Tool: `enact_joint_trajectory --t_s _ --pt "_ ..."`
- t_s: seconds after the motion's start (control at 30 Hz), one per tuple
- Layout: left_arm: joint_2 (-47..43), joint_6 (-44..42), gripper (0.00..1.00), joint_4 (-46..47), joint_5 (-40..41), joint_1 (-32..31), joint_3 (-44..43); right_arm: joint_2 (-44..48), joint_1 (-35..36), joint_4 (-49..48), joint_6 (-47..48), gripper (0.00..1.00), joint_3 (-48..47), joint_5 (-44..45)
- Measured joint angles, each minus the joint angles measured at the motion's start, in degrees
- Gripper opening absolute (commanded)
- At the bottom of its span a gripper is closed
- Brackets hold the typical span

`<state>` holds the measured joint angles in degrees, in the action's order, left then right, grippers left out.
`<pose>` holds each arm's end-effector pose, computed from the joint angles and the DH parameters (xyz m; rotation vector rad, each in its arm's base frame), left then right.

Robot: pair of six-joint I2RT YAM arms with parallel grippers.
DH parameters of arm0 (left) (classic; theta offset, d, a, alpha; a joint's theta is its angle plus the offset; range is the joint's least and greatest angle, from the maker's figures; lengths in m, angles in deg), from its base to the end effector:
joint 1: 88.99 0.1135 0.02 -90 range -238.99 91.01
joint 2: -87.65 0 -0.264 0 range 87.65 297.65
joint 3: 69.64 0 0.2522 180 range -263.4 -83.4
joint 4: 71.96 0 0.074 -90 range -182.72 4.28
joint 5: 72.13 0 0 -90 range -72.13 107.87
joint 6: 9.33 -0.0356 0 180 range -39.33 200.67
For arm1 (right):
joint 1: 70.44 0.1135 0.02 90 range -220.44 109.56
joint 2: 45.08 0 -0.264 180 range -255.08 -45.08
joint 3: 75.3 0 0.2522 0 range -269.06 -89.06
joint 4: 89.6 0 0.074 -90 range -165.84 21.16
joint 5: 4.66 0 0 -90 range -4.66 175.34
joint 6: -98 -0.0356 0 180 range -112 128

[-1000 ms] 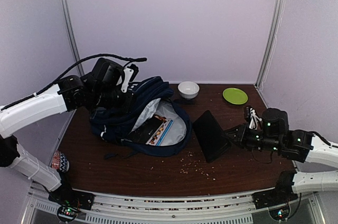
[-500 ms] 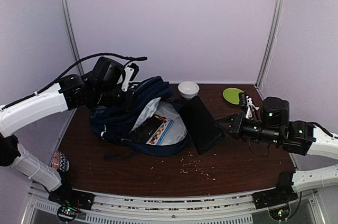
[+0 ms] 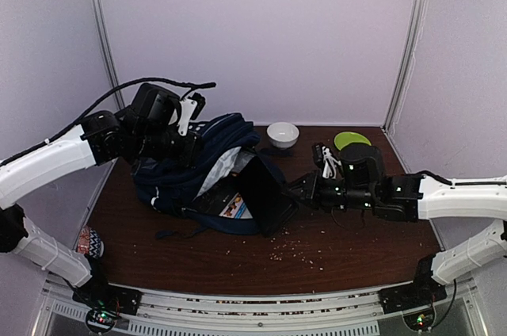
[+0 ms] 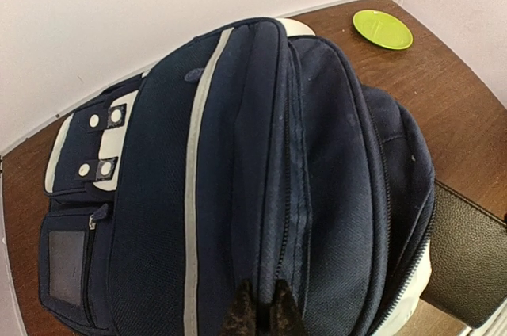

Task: Pack the student bag
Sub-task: Place the personal item in the student bag.

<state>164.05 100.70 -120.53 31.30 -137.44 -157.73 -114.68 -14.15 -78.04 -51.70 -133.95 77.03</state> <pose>0.1997 -0.2129 0.3560 0.4184 2.1847 -0.4084 0.1492 0.2329 0.2712 -0.0425 2.2690 1.3714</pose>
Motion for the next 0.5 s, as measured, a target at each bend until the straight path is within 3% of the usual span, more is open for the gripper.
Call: enact_joint_trajectory --t_s 0.2,0.5 --pt "-1.9 0.0 0.0 0.0 -2.1 0.1 1.2 -8.5 0.0 -6.7 -0.7 0.0 -4.7 -1.0" --pt "-6.7 0.2 0.0 -0.1 -4.0 0.2 4.1 -29.0 -2.7 -16.6 -3.8 0.0 -13.9 -2.1"
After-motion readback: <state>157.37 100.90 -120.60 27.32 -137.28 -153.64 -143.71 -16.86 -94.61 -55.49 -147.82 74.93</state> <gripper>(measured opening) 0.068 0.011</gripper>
